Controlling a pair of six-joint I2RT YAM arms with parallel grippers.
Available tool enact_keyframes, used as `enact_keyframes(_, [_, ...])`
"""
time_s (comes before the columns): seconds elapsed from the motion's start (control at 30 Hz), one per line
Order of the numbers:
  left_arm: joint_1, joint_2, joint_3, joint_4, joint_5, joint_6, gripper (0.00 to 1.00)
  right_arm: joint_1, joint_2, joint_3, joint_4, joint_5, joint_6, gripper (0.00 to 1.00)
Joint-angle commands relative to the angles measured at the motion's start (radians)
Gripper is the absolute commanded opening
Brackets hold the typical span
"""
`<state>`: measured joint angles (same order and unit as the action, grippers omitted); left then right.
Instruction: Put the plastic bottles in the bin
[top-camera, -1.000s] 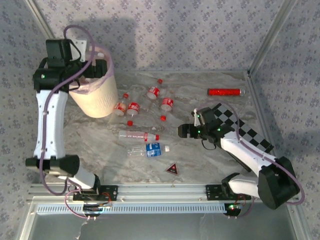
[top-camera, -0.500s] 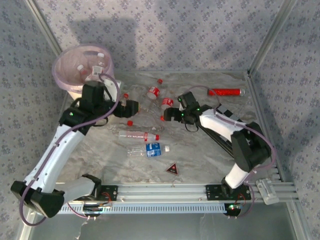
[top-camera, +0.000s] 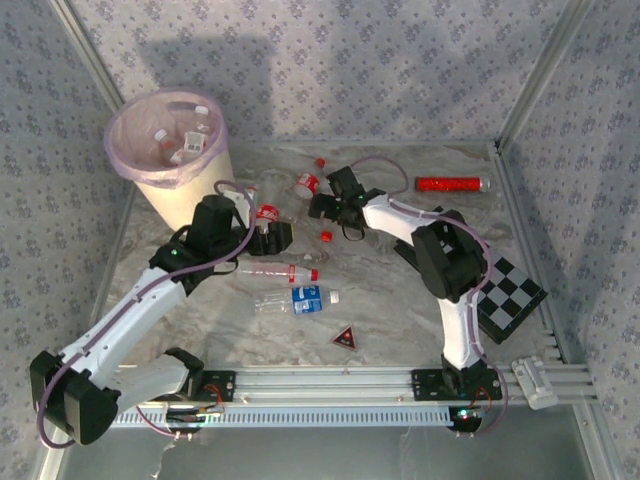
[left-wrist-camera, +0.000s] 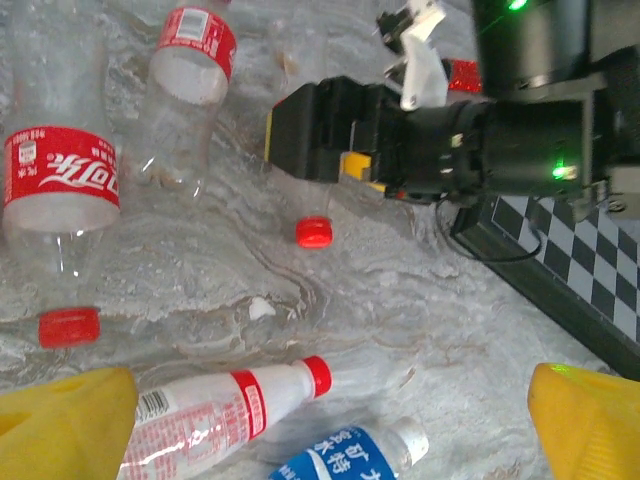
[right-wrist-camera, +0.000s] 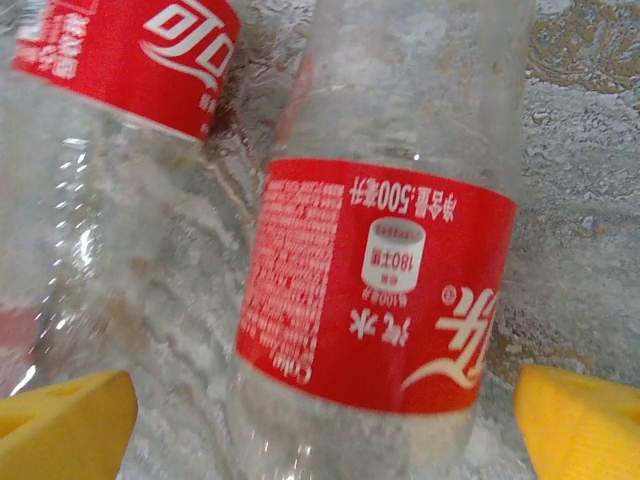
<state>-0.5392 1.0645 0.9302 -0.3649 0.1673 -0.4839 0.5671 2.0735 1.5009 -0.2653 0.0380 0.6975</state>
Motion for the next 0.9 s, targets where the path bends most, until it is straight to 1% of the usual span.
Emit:
enact_keyframes(0.0, [-0.006, 0.011, 0.022, 0.05, -0.011, -0.018, 1.0, 0.007, 0.042, 0.048, -0.062, 0.066, 0.043, 0.93])
enact_keyframes(0.1, [-0.009, 0.014, 0.017, 0.046, -0.012, -0.019, 1.0, 0.01, 0.035, 0.04, -0.074, 0.089, 0.047, 0.84])
enact_keyframes(0.13, [-0.01, 0.014, 0.015, 0.048, -0.014, -0.019, 1.0, 0.012, 0.025, 0.033, -0.081, 0.1, 0.045, 0.79])
enact_keyframes(0.17, [-0.01, 0.014, 0.015, 0.048, -0.012, -0.022, 1.0, 0.014, 0.013, 0.028, -0.094, 0.107, 0.043, 0.74])
enact_keyframes(0.3, [-0.01, 0.02, 0.018, 0.084, 0.004, -0.052, 1.0, 0.023, -0.061, -0.034, -0.097, 0.137, 0.027, 0.6])
enact_keyframes(0.37, [-0.011, 0.031, 0.023, 0.111, 0.019, -0.079, 1.0, 0.026, -0.119, -0.081, -0.087, 0.143, 0.012, 0.55])
enact_keyframes(0.4, [-0.011, 0.036, 0.024, 0.125, 0.026, -0.094, 1.0, 0.029, -0.152, -0.108, -0.084, 0.144, -0.006, 0.51])
enact_keyframes(0.43, [-0.011, 0.04, 0.023, 0.147, 0.036, -0.116, 1.0, 0.036, -0.192, -0.143, -0.077, 0.149, -0.033, 0.5])
enact_keyframes(0.5, [-0.013, 0.047, 0.01, 0.207, 0.061, -0.157, 1.0, 0.056, -0.292, -0.224, -0.061, 0.169, -0.061, 0.42])
enact_keyframes(0.53, [-0.013, 0.05, 0.001, 0.246, 0.073, -0.182, 1.0, 0.065, -0.345, -0.272, -0.044, 0.161, -0.119, 0.41])
enact_keyframes(0.6, [-0.013, 0.065, -0.009, 0.309, 0.102, -0.223, 1.0, 0.074, -0.443, -0.381, 0.005, 0.104, -0.172, 0.4])
enact_keyframes(0.67, [-0.02, 0.091, 0.005, 0.34, 0.137, -0.245, 1.0, 0.075, -0.55, -0.5, 0.119, -0.008, -0.235, 0.39])
enact_keyframes(0.73, [-0.041, 0.119, 0.024, 0.354, 0.14, -0.246, 1.0, 0.075, -0.633, -0.599, 0.219, -0.125, -0.278, 0.36])
enact_keyframes(0.77, [-0.054, 0.131, 0.031, 0.368, 0.141, -0.247, 1.0, 0.079, -0.672, -0.643, 0.271, -0.175, -0.295, 0.33])
enact_keyframes(0.8, [-0.065, 0.143, 0.037, 0.379, 0.142, -0.249, 1.0, 0.087, -0.7, -0.676, 0.303, -0.196, -0.304, 0.33])
enact_keyframes(0.87, [-0.085, 0.171, 0.049, 0.392, 0.139, -0.248, 1.0, 0.113, -0.765, -0.725, 0.33, -0.202, -0.326, 0.28])
